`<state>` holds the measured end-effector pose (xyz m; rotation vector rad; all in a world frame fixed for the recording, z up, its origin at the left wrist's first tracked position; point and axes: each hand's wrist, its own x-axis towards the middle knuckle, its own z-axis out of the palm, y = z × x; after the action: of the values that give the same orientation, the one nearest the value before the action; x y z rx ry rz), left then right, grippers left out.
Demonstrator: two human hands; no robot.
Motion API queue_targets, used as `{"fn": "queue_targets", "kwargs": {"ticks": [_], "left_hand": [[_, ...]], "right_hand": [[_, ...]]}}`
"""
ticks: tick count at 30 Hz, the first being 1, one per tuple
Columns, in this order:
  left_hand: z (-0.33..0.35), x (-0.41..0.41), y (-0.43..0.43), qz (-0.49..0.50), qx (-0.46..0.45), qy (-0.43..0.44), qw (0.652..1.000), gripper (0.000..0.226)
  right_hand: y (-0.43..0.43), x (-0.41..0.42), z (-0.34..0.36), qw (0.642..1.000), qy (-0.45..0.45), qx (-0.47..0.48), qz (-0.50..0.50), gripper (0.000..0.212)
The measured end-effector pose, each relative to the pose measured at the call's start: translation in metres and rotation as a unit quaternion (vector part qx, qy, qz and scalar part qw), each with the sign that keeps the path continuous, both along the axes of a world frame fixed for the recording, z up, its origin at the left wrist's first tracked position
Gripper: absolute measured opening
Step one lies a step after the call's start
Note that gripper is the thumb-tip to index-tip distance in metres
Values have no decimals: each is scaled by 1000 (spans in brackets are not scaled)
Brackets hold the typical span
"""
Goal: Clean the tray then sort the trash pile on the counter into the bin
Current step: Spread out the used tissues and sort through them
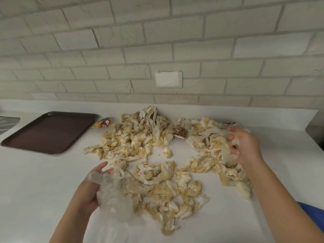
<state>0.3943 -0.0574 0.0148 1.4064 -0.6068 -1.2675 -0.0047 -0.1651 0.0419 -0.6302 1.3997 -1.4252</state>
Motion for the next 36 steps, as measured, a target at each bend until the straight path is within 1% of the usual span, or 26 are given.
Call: {"fn": "queue_targets", "kwargs": {"ticks": [1, 2, 3, 4, 5, 6, 7, 8, 9, 10, 12, 13, 16, 17, 18, 19, 20, 22, 23, 25, 28, 30, 31, 33, 34, 36], "left_hand": [[-1, 6, -3, -12, -10, -12, 1000, 35], [-1, 13, -5, -12, 0, -36, 999, 37], [-1, 22, -8, -16, 7, -47, 999, 39], [-4, 31, -12, -17, 17, -60, 998, 39], [-4, 38, -14, -21, 21, -65, 997, 36], [-4, 43, -17, -30, 24, -83, 996, 30], [-1, 46, -20, -35, 27, -99, 994, 23], [-1, 49, -23, -47, 26, -119, 991, 19], [-2, 51, -27, -58, 29, -141, 988, 19], [-3, 54, -31, -71, 32, -166, 983, 21], [0, 61, -37, -100, 37, -224, 969, 29], [2, 63, -42, -111, 32, -256, 960, 32], [7, 84, -67, -106, 3, -326, 940, 38], [7, 91, -78, -111, 1, -352, 929, 44], [7, 96, -91, -132, 6, -392, 910, 54], [7, 99, -105, -167, 12, -444, 880, 65], [6, 100, -119, -205, 19, -498, 843, 77], [7, 96, -143, -251, 29, -585, 771, 90], [6, 94, -154, -264, 37, -606, 749, 93], [0, 92, -168, -299, 59, -620, 723, 89], [-15, 88, -177, -334, 64, -660, 670, 64], [-23, 85, -175, -344, 50, -684, 641, 54], [-25, 84, -171, -344, 41, -689, 636, 54], [-27, 88, -163, -332, 25, -688, 645, 63], [-26, 91, -157, -315, 19, -682, 660, 71], [-19, 93, -146, -271, -1, -660, 701, 87]], "right_hand": [[-8, 5, -2, 993, 112, 36, 1, 29], [-15, 11, -8, 971, 228, 72, 23, 43], [-17, 19, -14, 935, 331, 111, 62, 61], [-18, 26, -22, 892, 412, 149, 109, 71], [-18, 34, -30, 845, 483, 183, 140, 69], [-17, 42, -36, 798, 546, 205, 152, 58], [-16, 50, -41, 758, 596, 219, 149, 46], [-15, 57, -45, 731, 629, 224, 143, 36], [-11, 64, -44, 712, 650, 225, 141, 31], [-10, 69, -45, 702, 661, 222, 145, 30], [-4, 83, -45, 683, 676, 217, 171, 34], [1, 87, -42, 679, 676, 215, 187, 33], [7, 109, -38, 696, 645, 203, 242, 23], [8, 119, -36, 695, 638, 202, 262, 23], [10, 130, -33, 694, 635, 200, 275, 24], [12, 142, -30, 693, 634, 200, 279, 22], [13, 154, -26, 697, 631, 203, 273, 26], [14, 177, -18, 705, 638, 204, 232, 63], [14, 187, -14, 706, 645, 195, 216, 71], [16, 205, -8, 712, 647, 180, 205, 72], [21, 222, -9, 721, 621, 193, 236, 70], [25, 226, -16, 736, 600, 207, 235, 67], [28, 226, -18, 743, 594, 209, 227, 64], [35, 227, -21, 759, 584, 203, 204, 58], [40, 228, -21, 771, 577, 193, 189, 55], [51, 228, -19, 805, 553, 162, 141, 47]]}}
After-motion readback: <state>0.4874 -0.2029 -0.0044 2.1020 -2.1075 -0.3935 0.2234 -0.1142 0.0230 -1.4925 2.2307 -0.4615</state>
